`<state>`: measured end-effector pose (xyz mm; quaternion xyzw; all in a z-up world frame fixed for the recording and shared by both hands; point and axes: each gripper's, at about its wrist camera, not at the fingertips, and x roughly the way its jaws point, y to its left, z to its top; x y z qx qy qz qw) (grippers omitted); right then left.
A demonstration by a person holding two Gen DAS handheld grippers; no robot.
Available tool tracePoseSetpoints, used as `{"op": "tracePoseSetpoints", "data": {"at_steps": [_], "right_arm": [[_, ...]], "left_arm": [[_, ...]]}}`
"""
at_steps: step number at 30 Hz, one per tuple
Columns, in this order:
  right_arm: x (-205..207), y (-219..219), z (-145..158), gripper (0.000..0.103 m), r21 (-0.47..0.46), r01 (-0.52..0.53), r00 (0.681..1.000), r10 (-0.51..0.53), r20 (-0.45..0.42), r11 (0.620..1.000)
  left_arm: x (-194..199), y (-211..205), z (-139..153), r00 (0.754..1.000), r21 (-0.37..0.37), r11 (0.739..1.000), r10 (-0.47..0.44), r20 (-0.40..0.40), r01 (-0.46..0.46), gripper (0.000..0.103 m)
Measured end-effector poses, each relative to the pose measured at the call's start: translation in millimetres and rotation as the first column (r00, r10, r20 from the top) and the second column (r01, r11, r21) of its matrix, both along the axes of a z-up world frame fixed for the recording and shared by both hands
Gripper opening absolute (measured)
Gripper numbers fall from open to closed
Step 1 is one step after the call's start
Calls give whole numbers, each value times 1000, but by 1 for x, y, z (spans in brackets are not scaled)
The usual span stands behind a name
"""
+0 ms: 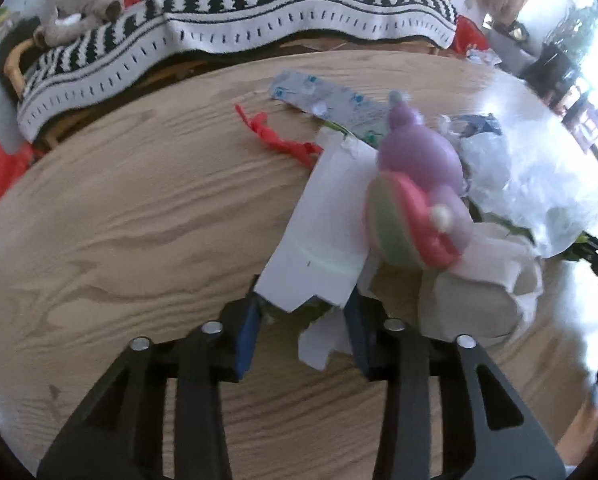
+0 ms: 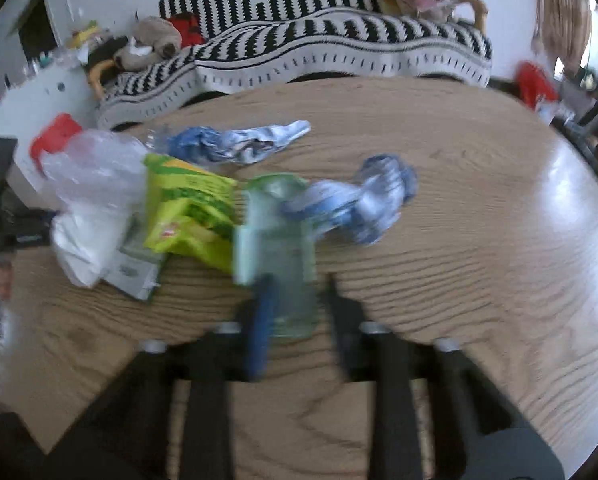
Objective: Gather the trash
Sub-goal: 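Grasp the white paper with the left tool while the right tool grasps the green tray, then carry the white paper and green tray over the trash bin with both tools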
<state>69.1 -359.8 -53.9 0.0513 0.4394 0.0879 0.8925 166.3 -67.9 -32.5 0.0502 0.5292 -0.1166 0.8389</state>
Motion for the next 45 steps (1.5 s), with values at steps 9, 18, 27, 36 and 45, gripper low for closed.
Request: {"op": "tracePoseSetpoints", "data": {"at_steps": [9, 18, 27, 36, 45], "right_arm": [[-20, 0, 19, 20, 128, -11, 1000, 9, 14, 992], [-41, 23, 37, 20, 60, -108, 994, 107, 6, 992], [-67, 39, 13, 20, 101, -166, 979, 176, -103, 981], [-83, 32, 15, 20, 71, -104, 990, 110, -83, 992], [-103, 22, 28, 20, 40, -74, 996, 77, -54, 996]], "left_arm": [[-30, 8, 33, 997, 9, 1000, 29, 68, -30, 18], [-58, 29, 68, 989, -5, 997, 79, 126, -79, 13], [-89, 37, 79, 986, -14, 996, 91, 139, -90, 13], [-127, 31, 79, 987, -28, 996, 93, 129, -90, 13], [-161, 12, 81, 988, -40, 997, 66, 141, -61, 12]]}}
